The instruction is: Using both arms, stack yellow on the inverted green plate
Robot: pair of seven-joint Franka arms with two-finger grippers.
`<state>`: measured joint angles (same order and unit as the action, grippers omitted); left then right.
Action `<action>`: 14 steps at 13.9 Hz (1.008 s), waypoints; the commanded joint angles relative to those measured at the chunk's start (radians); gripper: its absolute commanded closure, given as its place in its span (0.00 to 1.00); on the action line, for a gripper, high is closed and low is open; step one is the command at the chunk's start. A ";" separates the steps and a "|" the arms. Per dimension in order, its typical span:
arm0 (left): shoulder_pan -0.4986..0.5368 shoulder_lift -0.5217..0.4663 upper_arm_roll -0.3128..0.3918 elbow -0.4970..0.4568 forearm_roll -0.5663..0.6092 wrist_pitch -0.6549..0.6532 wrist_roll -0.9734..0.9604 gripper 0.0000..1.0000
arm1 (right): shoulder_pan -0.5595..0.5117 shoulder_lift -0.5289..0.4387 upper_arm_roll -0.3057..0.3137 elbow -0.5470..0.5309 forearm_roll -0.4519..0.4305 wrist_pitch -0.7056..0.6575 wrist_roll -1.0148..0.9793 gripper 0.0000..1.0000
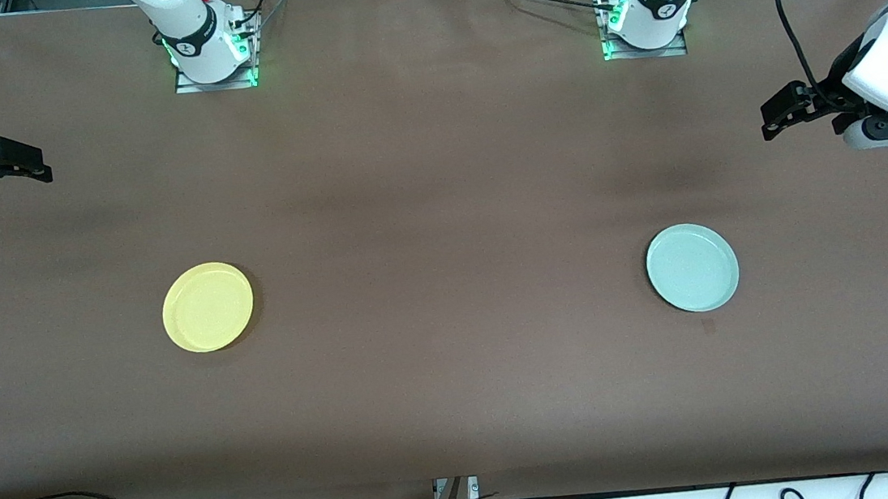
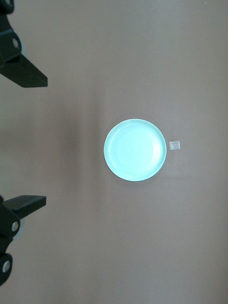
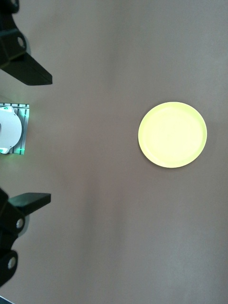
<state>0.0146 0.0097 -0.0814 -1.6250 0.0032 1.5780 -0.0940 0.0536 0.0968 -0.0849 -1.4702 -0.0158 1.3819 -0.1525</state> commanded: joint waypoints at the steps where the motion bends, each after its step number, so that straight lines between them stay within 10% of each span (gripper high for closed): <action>1: 0.001 -0.008 -0.026 0.022 0.000 -0.020 -0.009 0.00 | -0.008 -0.006 0.005 -0.009 -0.007 0.005 0.011 0.00; 14: 0.005 0.007 -0.031 0.044 -0.002 -0.026 -0.018 0.00 | -0.008 -0.006 0.005 -0.009 -0.007 0.005 0.011 0.00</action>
<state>0.0154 0.0086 -0.1078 -1.6044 0.0032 1.5754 -0.1072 0.0535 0.0969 -0.0853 -1.4702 -0.0158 1.3819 -0.1525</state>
